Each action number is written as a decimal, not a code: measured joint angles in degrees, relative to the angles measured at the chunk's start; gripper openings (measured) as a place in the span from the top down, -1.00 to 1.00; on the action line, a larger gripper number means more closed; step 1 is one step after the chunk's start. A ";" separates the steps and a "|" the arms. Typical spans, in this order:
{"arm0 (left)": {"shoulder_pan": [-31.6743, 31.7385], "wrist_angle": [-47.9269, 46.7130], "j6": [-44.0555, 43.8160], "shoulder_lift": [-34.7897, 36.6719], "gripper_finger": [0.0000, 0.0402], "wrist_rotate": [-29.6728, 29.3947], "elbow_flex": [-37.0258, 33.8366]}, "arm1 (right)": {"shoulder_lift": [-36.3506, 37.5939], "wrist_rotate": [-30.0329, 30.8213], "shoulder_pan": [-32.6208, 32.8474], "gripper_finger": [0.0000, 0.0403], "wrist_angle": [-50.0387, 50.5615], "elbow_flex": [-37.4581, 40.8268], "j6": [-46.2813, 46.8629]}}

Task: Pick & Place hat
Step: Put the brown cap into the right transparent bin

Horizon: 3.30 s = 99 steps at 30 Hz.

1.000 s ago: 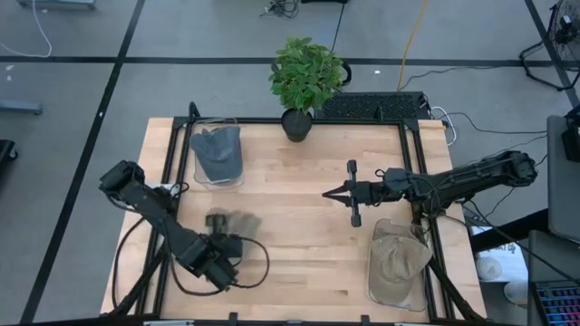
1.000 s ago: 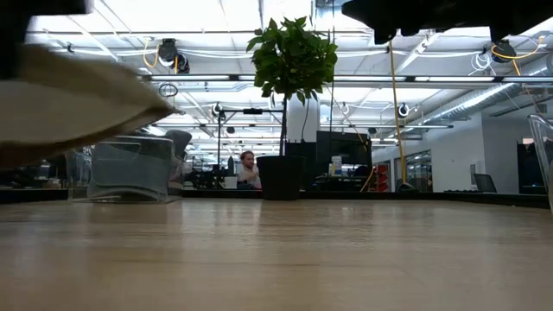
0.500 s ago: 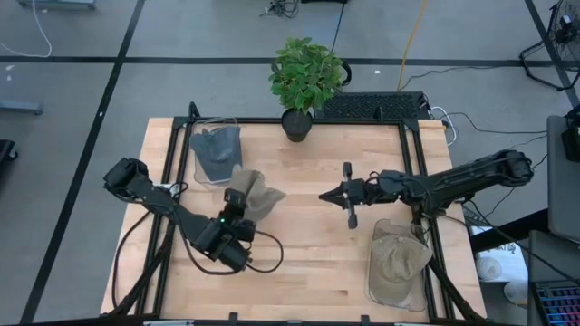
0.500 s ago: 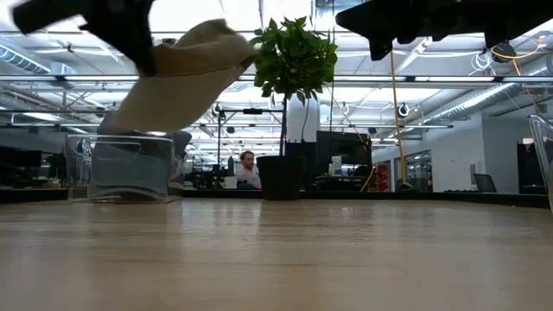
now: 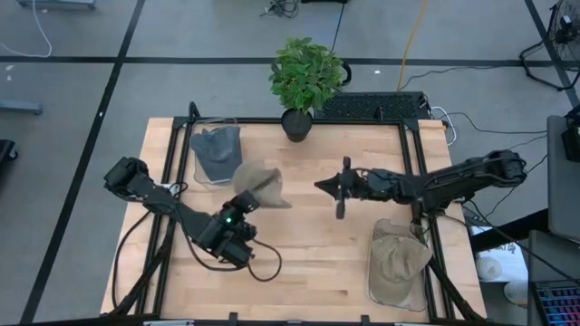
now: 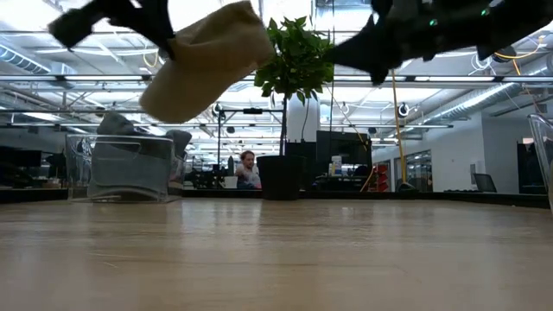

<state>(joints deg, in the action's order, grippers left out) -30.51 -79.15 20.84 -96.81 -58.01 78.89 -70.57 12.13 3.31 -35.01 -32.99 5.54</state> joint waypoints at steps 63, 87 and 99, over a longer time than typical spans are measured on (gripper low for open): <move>5.15 14.71 14.62 -6.45 0.96 -4.75 0.09 | -21.75 -10.63 1.29 -0.03 17.47 -32.15 5.83; 6.70 14.81 8.92 -6.45 0.96 -4.07 0.09 | -19.73 4.72 -0.36 -0.03 24.48 -32.11 5.35; 5.35 12.17 2.12 -6.45 0.98 -2.36 0.09 | -13.78 1.21 -6.89 -0.03 34.45 -32.19 3.40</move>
<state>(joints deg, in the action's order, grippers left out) -25.16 -66.98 22.96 -103.26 -60.37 78.98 -84.35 13.34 -3.58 -0.56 -65.18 8.94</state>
